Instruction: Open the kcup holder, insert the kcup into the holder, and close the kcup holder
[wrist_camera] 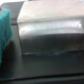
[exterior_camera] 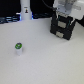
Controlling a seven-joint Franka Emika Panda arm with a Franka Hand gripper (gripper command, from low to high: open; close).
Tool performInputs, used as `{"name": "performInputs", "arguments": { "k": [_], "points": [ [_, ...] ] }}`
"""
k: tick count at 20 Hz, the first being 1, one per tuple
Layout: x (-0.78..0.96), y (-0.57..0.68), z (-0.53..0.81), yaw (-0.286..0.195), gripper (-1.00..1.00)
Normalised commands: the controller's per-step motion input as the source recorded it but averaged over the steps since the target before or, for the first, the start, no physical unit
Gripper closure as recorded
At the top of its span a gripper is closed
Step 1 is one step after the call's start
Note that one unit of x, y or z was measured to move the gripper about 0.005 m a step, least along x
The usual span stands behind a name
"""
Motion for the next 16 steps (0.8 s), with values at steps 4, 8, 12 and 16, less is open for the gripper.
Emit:
{"name": "performInputs", "arguments": {
  "k": [4,8,12,16],
  "points": [
    [-0.04,0.00,0.00,-0.013,1.00],
    [0.53,-0.18,0.08,-0.057,1.00],
    [0.94,-0.34,0.17,-0.081,1.00],
    [0.95,-0.34,0.14,-0.085,1.00]
  ]
}}
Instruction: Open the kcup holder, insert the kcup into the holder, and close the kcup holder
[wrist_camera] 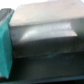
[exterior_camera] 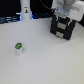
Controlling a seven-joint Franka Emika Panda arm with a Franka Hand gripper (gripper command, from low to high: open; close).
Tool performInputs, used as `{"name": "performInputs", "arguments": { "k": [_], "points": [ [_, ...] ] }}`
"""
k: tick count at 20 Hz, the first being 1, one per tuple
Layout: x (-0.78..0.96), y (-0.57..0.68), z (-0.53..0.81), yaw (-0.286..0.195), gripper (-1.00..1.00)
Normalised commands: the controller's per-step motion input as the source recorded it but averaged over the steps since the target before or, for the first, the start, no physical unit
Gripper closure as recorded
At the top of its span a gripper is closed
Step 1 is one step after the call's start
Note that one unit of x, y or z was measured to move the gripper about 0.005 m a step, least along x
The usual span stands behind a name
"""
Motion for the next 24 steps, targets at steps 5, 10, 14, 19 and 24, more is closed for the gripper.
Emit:
{"name": "performInputs", "arguments": {
  "k": [5,10,14,19,24],
  "points": [
    [0.95,-0.33,0.10,-0.085,1.00],
    [0.94,-0.34,0.11,-0.092,1.00],
    [0.94,-0.34,0.12,-0.093,1.00],
    [0.94,-0.34,0.14,-0.093,1.00],
    [0.92,-0.34,0.18,-0.099,1.00]
  ]
}}
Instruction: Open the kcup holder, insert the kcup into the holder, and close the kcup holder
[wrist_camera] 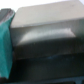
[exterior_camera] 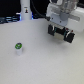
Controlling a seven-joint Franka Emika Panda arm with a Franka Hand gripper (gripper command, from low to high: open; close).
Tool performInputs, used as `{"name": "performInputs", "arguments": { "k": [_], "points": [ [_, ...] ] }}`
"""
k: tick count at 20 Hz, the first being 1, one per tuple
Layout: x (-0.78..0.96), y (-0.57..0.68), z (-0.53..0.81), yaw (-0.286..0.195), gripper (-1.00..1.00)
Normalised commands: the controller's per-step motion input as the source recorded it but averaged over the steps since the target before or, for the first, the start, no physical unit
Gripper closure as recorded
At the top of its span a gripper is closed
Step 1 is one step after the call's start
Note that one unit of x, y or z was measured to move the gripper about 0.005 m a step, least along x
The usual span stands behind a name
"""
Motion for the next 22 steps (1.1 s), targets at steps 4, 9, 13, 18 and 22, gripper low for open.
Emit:
{"name": "performInputs", "arguments": {
  "k": [4,9,13,18,22],
  "points": [
    [0.91,-0.35,0.19,-0.103,1.00],
    [0.87,-0.25,0.19,-0.105,1.00],
    [0.41,0.02,0.19,-0.101,-1.00],
    [0.25,-0.18,0.35,-0.151,-1.00],
    [0.05,-0.37,0.41,-0.186,-1.00]
  ]
}}
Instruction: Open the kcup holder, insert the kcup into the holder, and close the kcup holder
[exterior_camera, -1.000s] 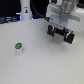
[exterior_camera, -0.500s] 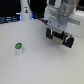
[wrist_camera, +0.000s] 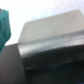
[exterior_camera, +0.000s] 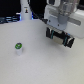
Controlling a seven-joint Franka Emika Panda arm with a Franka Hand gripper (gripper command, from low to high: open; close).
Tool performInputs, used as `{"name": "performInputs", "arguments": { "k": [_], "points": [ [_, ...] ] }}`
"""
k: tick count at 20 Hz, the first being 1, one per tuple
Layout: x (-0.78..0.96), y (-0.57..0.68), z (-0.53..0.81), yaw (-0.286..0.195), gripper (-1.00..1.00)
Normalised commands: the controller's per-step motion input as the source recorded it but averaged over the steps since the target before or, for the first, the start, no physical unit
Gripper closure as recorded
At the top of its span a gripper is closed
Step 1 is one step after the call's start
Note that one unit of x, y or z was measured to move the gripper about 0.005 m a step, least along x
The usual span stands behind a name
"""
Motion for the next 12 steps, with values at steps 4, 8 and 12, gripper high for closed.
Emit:
{"name": "performInputs", "arguments": {
  "k": [4,8,12],
  "points": [
    [-0.03,-0.48,0.32,-0.228,-1.00],
    [-0.17,-0.50,0.22,-0.252,-1.00],
    [-0.28,-0.46,0.12,-0.258,-1.00]
  ]
}}
